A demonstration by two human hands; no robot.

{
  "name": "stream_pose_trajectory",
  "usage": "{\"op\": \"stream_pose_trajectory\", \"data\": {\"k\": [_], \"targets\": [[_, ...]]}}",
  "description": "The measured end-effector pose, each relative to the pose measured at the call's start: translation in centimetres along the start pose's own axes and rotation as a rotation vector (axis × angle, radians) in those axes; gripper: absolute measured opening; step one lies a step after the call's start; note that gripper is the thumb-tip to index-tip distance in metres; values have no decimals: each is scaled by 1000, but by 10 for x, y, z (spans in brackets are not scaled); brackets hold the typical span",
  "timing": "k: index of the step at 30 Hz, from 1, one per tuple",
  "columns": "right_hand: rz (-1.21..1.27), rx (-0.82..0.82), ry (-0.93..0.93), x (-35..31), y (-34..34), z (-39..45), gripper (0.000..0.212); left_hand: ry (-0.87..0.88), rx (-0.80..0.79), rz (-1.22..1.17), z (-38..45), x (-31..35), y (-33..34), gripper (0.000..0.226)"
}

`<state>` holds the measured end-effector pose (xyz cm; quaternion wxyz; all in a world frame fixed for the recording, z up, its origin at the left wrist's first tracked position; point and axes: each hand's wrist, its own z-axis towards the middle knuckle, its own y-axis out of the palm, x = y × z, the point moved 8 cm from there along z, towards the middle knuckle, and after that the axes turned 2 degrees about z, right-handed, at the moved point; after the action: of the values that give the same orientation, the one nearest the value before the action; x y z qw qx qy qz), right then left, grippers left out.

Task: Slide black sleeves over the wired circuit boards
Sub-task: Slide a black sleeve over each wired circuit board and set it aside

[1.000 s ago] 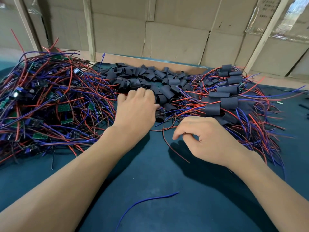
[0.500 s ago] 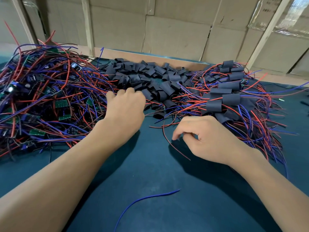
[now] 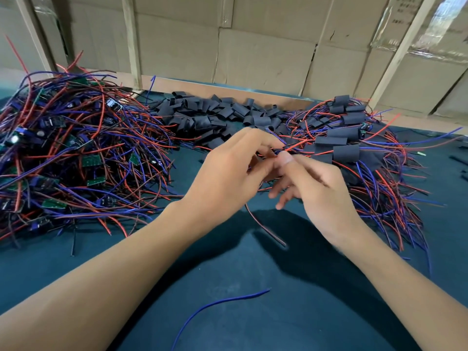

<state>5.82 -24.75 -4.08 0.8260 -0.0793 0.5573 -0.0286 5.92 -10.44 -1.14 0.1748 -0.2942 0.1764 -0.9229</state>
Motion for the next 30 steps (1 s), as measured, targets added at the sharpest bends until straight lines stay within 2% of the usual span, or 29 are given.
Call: {"op": "stream_pose_trajectory", "data": {"k": [3,8,11,12,16,17,18,22,25,28,30], "targets": [[0,20,30,2,-1,2,24,-20,-17,-82,2,-5,1,18],[151,102,196,11,-10,3,24,-6,-116,-161,1,-10,10,19],[240,160,239,9,-16,6,32,-30,-70,45,4,-25,8,31],[305,176,254,9,-17,7,35,-44,-102,148,6,-33,8,34],[552,153,279,5,-22,7,28,-64,-474,500,2,-59,21,33],[584,145,287,4,-22,7,25,-82,-509,546,0,-61,22,31],[604,150,294,5,-23,7,23,-101,-492,563,0,-59,20,30],[585,267,332,11,-33,6,30,-198,-265,507,5,-55,8,30],[550,274,364,14,-36,6,37,-291,-200,448,3,-67,2,21],[528,237,398,17,-32,6,35,-294,-236,476,5,-80,4,34],[492,229,412,19,-30,4,34,-315,-376,509,4,-89,15,42]]}}
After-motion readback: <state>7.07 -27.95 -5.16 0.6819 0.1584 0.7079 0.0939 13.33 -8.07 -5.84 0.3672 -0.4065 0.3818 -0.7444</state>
